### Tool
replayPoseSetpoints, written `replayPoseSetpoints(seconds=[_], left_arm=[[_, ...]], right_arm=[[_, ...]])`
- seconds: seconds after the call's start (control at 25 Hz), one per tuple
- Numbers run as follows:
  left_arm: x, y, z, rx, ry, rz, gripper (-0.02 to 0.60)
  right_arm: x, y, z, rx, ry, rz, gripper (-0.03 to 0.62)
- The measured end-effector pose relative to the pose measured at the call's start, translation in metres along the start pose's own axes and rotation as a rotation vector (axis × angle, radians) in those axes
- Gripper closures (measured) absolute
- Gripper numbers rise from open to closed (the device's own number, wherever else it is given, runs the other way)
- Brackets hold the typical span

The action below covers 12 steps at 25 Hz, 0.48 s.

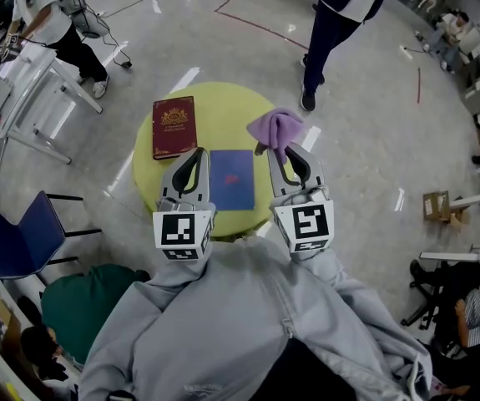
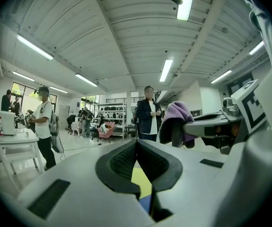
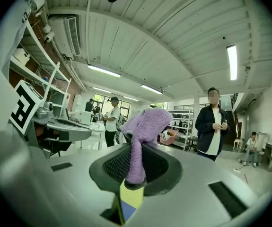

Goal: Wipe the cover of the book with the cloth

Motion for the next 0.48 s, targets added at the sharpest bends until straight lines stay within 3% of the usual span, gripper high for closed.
replayPoseSetpoints(seconds=[0.48], left_arm=[[0.0041,0.002,0.0029,-0.002,-0.001,0.011,0.563]], right_arm=[[0.0031,0.0045,-0.0034,-0.009,-0.032,0.017,0.525]])
Point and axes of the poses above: the fingertips, and each gripper's own axes: x backward along the fingers, z to its right, y out of its underside, the point moved 3 cm from there along x, backward along the fingers, and after that the axes turned 1 degree about -y, right-handed, at the moved point
